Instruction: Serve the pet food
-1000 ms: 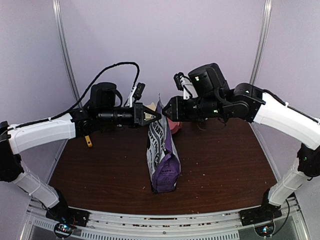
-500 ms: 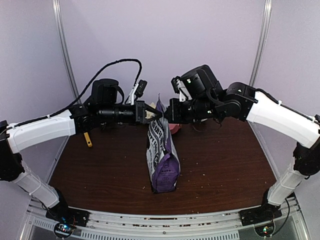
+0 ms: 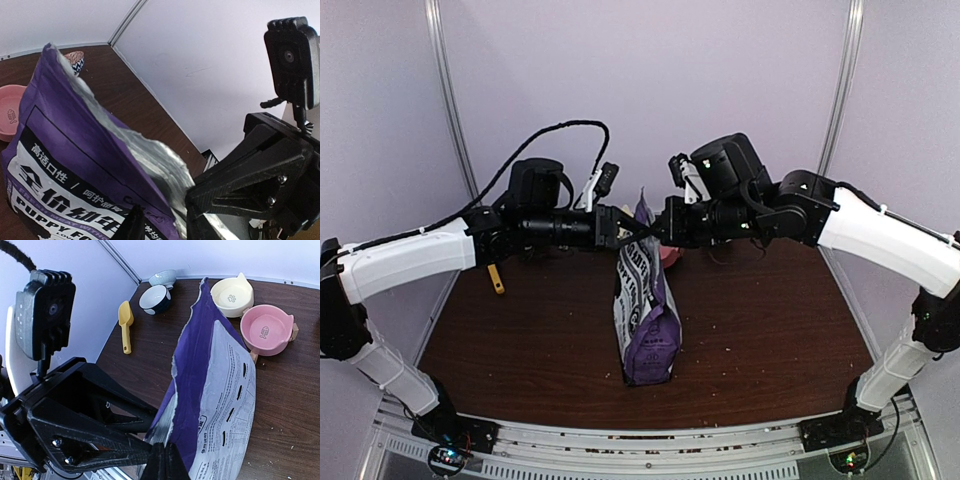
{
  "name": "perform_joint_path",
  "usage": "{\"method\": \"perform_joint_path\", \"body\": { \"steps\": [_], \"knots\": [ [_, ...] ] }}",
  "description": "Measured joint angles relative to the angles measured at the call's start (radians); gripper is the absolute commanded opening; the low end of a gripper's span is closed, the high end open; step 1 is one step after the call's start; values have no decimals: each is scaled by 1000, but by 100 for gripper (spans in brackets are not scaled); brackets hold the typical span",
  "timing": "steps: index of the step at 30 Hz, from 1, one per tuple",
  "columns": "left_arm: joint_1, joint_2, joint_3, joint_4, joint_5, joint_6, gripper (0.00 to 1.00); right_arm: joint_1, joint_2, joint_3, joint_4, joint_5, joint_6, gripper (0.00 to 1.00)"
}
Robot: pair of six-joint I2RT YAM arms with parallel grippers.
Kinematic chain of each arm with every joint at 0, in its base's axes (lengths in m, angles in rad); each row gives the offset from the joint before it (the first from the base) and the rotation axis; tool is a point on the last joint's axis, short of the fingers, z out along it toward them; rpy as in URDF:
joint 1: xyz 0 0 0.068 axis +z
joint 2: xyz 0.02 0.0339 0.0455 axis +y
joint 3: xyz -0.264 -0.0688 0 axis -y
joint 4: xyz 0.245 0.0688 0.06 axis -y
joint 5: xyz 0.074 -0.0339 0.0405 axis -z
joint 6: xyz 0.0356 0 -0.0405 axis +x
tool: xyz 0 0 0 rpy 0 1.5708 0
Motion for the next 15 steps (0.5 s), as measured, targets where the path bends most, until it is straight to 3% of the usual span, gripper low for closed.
{"method": "perform_joint_path", "body": {
  "steps": [9,12,15],
  "knots": [
    [-5,11,8,8,29,-3,17,-5,-1,-7,8,-5,8,0],
    [-5,14,9,8,38,-4,0,-6,-1,-8,8,-5,6,0],
    [-5,18,10,5,40,-8,0,-7,-1,-8,8,-6,4,0]
  ]
}}
